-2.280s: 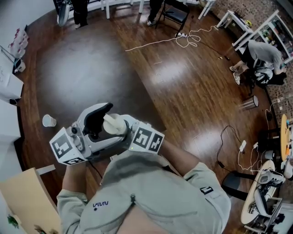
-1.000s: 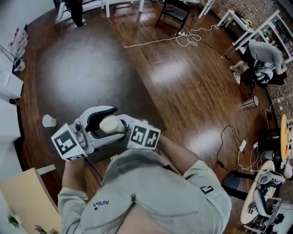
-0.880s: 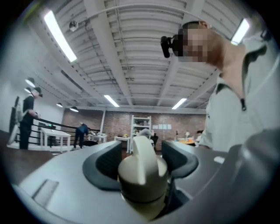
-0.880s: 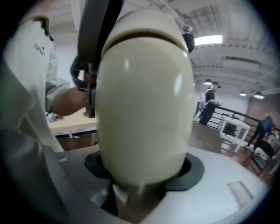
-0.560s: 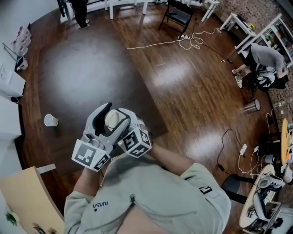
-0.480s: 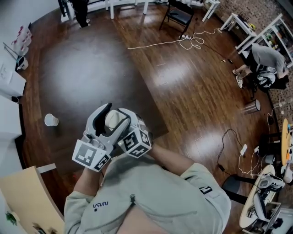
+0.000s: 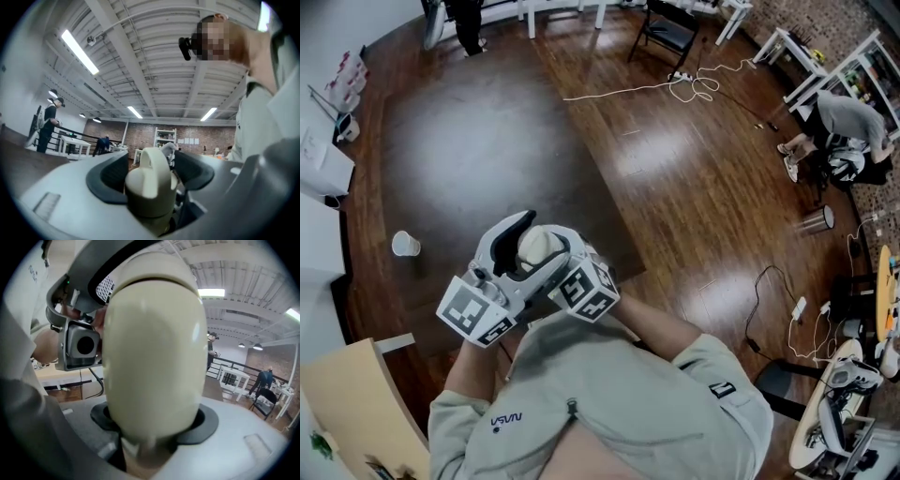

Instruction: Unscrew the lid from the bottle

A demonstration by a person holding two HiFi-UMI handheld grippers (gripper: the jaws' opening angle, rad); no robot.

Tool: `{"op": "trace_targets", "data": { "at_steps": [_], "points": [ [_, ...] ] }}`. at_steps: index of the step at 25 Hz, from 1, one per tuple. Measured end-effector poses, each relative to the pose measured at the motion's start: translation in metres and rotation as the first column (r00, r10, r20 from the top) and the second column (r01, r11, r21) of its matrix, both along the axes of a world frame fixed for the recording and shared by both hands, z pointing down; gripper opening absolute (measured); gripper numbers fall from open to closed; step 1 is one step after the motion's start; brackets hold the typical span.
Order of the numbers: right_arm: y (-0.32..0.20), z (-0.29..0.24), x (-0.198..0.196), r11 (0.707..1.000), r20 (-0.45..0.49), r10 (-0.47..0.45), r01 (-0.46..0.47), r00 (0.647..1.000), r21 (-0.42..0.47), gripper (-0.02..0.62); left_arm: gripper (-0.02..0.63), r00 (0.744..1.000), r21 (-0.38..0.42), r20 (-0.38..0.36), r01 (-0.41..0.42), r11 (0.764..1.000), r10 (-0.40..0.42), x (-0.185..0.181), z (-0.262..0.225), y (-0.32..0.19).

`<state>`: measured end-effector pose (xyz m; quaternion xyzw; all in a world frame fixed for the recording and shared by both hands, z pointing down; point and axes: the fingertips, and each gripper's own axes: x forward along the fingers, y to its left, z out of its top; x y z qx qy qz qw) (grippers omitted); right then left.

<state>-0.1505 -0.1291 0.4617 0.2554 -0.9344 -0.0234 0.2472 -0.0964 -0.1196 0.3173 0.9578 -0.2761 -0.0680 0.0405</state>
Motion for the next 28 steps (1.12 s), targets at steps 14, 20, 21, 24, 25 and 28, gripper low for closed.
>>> {"op": "trace_targets", "data": {
  "at_steps": [14, 20, 21, 24, 25, 28],
  "points": [
    [0.111, -0.042, -0.004, 0.653, 0.309, -0.612, 0.686, 0.728, -0.322, 0.298, 0.39, 0.837, -0.054, -0.217, -0.525, 0.85, 0.503, -0.017, -0.03, 0.032],
    [0.143, -0.049, -0.004, 0.501, 0.361, -0.705, 0.789, 0.611, -0.357, 0.298, 0.39, 0.737, -0.033, -0.158, -0.669, 0.742, 0.657, -0.008, -0.028, 0.064],
    [0.145, -0.049, -0.005, 0.493, 0.361, -0.71, 0.793, 0.605, -0.359, 0.298, 0.377, 0.72, -0.035, -0.151, -0.689, 0.724, 0.677, -0.006, -0.027, 0.069],
    [0.145, -0.046, -0.007, 0.492, 0.346, -0.719, 0.793, 0.603, -0.359, 0.298, 0.333, 0.695, -0.035, -0.122, -0.716, 0.697, 0.708, -0.003, -0.022, 0.075],
    [0.145, -0.046, -0.008, 0.496, 0.339, -0.72, 0.791, 0.605, -0.359, 0.298, 0.298, 0.695, -0.034, -0.115, -0.717, 0.696, 0.71, -0.003, -0.021, 0.076],
    [0.14, -0.043, -0.009, 0.528, 0.309, -0.714, 0.774, 0.628, -0.351, 0.298, 0.305, 0.718, -0.037, -0.097, -0.694, 0.719, 0.689, -0.002, -0.021, 0.074]
  ]
}}
